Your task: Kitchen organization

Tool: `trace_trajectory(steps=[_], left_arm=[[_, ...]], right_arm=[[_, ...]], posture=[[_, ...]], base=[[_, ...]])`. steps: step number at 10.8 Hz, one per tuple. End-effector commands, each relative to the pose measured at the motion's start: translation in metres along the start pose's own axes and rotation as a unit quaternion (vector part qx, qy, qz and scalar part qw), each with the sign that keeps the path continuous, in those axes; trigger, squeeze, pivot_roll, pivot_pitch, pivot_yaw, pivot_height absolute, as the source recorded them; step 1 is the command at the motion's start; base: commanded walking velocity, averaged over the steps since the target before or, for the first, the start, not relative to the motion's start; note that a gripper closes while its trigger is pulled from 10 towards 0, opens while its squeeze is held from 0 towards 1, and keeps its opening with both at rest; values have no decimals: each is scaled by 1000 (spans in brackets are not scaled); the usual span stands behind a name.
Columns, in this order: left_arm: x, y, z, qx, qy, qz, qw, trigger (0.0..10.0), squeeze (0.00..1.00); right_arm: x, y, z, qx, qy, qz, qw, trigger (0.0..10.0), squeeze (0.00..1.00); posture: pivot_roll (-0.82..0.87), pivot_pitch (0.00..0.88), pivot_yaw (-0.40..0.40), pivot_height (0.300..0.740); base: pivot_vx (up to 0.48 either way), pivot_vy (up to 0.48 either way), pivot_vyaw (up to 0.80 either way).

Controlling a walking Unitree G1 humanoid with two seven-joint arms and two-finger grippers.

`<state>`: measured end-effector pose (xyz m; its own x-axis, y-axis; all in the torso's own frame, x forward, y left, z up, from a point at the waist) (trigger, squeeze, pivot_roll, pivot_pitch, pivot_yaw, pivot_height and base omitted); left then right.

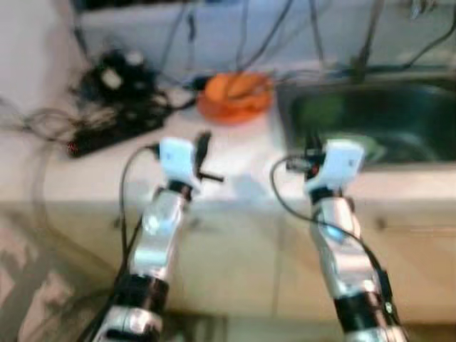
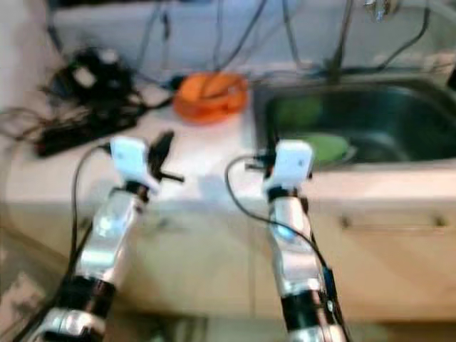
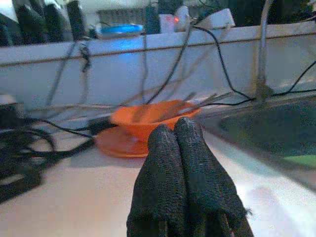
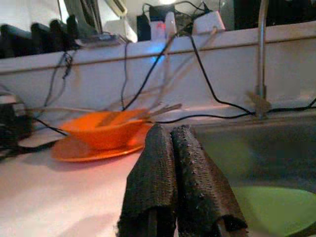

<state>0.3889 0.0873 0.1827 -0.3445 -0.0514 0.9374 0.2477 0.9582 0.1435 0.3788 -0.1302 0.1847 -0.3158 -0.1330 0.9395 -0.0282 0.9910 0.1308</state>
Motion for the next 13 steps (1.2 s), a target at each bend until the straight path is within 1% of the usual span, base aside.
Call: trace_trajectory(steps=[1,2,4,7,9,12,13], left_arm=[[3,-2,0,3,-11,-6,1000,10000,0],[4,1,0,12,-13,-5,1000,10000,0],[4,3,0,16,-12,-5,1000,10000,0],[-3,-5,0,-7,5,-8,1000,10000,0],[-4,-7,-2,-17,6,-22,1000,10000,0],[-1,-10,-3,-13,1,-24,1000,10000,0],[-2,-9,-1,-10,-1,-26,1000,10000,0]], right_arm=[[-3,-5,3,-7,1,3,1000,10000,0],[-3,-6,3,-10,1,2,1000,10000,0],[-5,-7,3,-15,2,2,1000,10000,0],[-8,-9,2,-20,7,1,1000,10000,0],[-8,-9,0,-28,8,-4,1000,10000,0],[-11,-20,1,-37,17,-9,999,10000,0],[-10,-23,1,-41,17,-10,999,10000,0]], posture=[[27,0,130,740],[34,0,126,740],[40,0,126,740],[38,0,128,740],[37,0,137,740],[50,0,107,740],[47,0,103,740]], base=[[0,0,0],[0,0,0],[0,0,0],[0,0,0],[0,0,0],[0,0,0],[0,-472,0]])
Point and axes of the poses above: a point about 5 cm out from each wrist's last joint towards the gripper, its own z axis pointing back from the gripper into the wrist, its own x axis along the axis of the wrist's last joint, y = z × x, the point moved 6 cm from there along -z, pointing out of the wrist towards the gripper, and after that the axes turned 7 degrees about -z, right-handed, at the moved point
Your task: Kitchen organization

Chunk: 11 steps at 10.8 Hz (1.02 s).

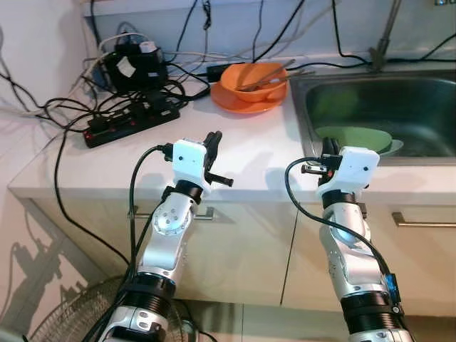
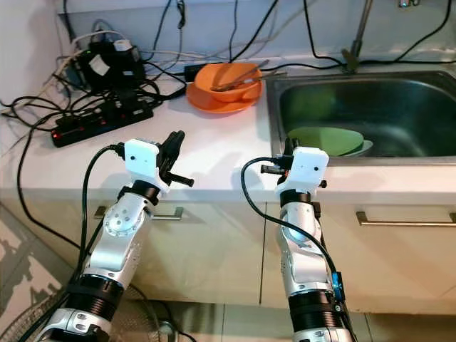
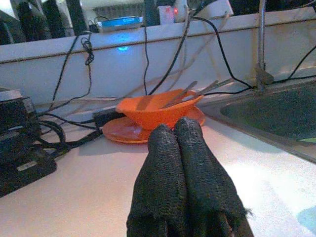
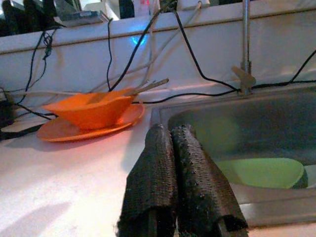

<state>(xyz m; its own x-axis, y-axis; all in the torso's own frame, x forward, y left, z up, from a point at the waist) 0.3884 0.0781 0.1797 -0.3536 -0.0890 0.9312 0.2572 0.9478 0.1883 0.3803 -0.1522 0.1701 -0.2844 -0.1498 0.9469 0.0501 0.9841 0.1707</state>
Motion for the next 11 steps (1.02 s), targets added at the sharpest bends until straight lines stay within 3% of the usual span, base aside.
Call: trace_trajectory(steps=[1,11], left_arm=[[0,0,1,3,0,-6,1000,10000,0],[-5,8,2,21,12,12,1000,10000,0]], right_arm=[[1,0,-2,2,1,-2,1000,10000,0],[-3,6,0,11,8,-2,1000,10000,0]], posture=[[47,0,100,740],[45,0,100,740]], base=[[0,-472,0],[0,-26,0]])
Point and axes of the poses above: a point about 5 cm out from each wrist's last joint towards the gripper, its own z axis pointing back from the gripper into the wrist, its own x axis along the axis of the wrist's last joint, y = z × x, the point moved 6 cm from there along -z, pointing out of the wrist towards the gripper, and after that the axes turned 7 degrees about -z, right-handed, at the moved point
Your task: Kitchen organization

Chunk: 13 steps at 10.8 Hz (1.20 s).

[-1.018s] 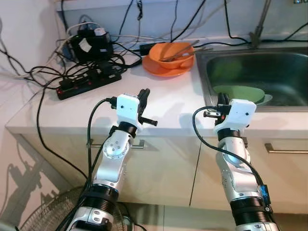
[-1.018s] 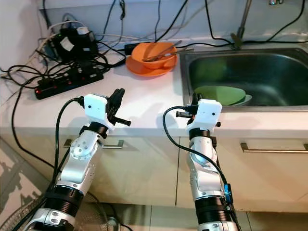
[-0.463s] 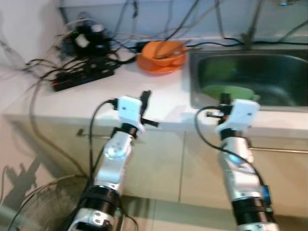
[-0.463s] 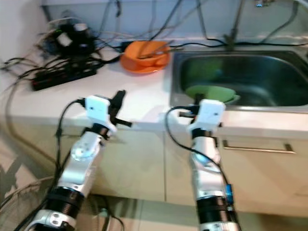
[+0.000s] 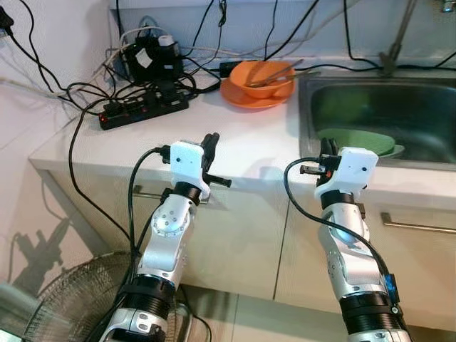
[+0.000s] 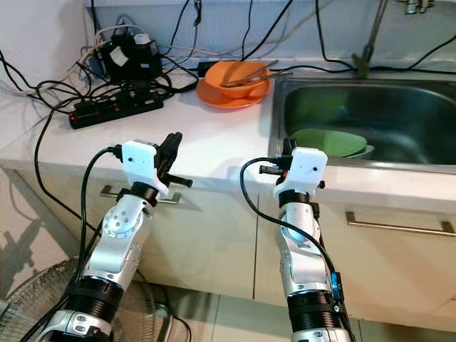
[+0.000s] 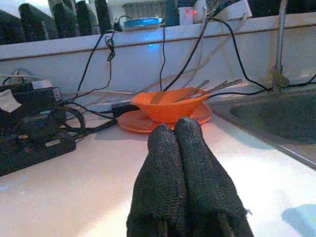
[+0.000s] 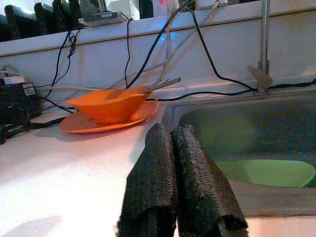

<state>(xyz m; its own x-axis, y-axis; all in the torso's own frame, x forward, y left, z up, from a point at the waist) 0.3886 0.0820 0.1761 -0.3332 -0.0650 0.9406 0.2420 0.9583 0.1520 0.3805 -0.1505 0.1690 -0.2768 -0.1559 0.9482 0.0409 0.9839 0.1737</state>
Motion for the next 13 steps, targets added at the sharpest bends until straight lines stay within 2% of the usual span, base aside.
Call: trace_trajectory(steps=[1,4,7,9,11,13], left_arm=[[-2,7,0,10,7,-3,1000,10000,0],[-3,6,-1,7,9,-2,1000,10000,0],[-3,4,-1,4,8,-1,1000,10000,0],[-2,4,-1,3,8,-2,1000,10000,0],[-2,4,-1,3,8,-2,1000,10000,0],[-2,5,-1,5,8,-3,1000,10000,0]], right_arm=[[0,5,-1,9,2,-1,1000,10000,0],[0,10,-2,17,2,-4,1000,10000,0],[0,10,-2,17,1,-4,1000,10000,0],[0,12,-2,19,2,-9,1000,10000,0],[0,13,-1,20,0,-4,1000,10000,0],[-3,15,-2,23,7,-11,1000,10000,0]], posture=[[45,0,100,740],[39,0,107,740],[39,0,108,740],[39,0,108,740],[42,0,108,740],[47,0,106,740]], base=[[0,0,0],[0,0,-383],[0,0,0],[0,0,-625],[0,0,0],[264,0,-322]])
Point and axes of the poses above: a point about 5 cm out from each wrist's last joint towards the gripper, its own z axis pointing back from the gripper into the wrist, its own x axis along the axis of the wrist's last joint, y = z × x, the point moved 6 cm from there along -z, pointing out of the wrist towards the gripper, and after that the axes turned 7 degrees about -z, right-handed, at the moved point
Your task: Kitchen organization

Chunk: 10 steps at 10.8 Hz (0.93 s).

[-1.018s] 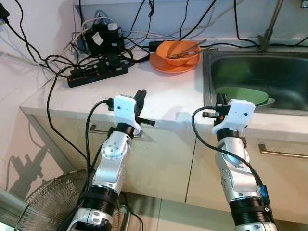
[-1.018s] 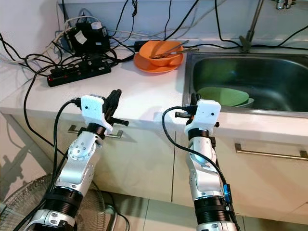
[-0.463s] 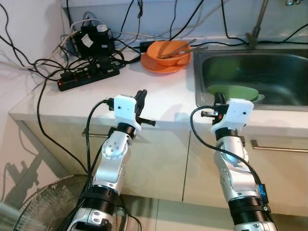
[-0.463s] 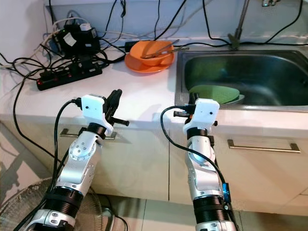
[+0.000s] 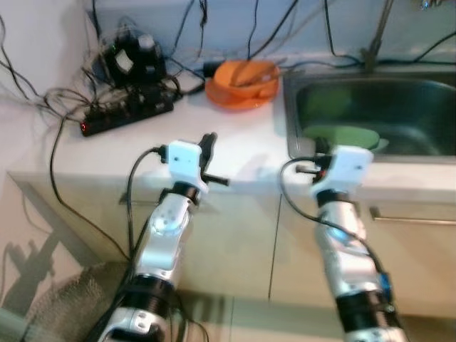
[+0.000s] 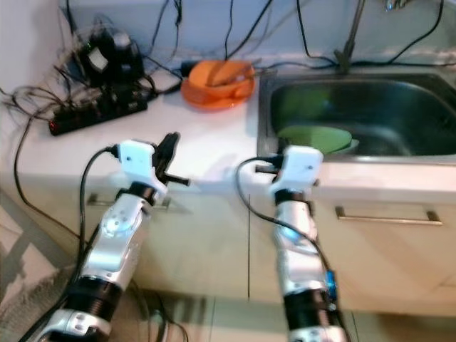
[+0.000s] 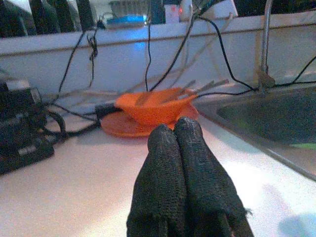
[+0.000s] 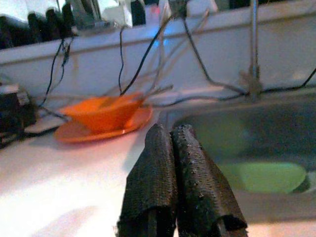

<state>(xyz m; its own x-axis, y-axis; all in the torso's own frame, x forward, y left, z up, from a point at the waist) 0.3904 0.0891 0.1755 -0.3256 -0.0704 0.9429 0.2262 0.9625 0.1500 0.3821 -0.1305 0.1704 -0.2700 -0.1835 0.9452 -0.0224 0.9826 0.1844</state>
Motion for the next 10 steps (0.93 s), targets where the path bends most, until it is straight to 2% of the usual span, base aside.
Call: trace_trajectory(steps=[1,7,10], left_arm=[[0,-1,-1,-2,3,-1,1000,10000,0],[1,0,-3,0,0,0,1000,10000,0],[3,0,-3,0,-2,0,1000,10000,0]], right_arm=[[2,-5,-1,-4,-5,8,1000,10000,0],[2,-6,-2,-8,-5,11,1000,10000,0],[4,-1,-1,6,-11,25,1000,10000,0]], posture=[[48,0,106,740],[47,0,109,740],[48,0,108,740]], base=[[266,0,0],[270,0,0],[271,0,0]])
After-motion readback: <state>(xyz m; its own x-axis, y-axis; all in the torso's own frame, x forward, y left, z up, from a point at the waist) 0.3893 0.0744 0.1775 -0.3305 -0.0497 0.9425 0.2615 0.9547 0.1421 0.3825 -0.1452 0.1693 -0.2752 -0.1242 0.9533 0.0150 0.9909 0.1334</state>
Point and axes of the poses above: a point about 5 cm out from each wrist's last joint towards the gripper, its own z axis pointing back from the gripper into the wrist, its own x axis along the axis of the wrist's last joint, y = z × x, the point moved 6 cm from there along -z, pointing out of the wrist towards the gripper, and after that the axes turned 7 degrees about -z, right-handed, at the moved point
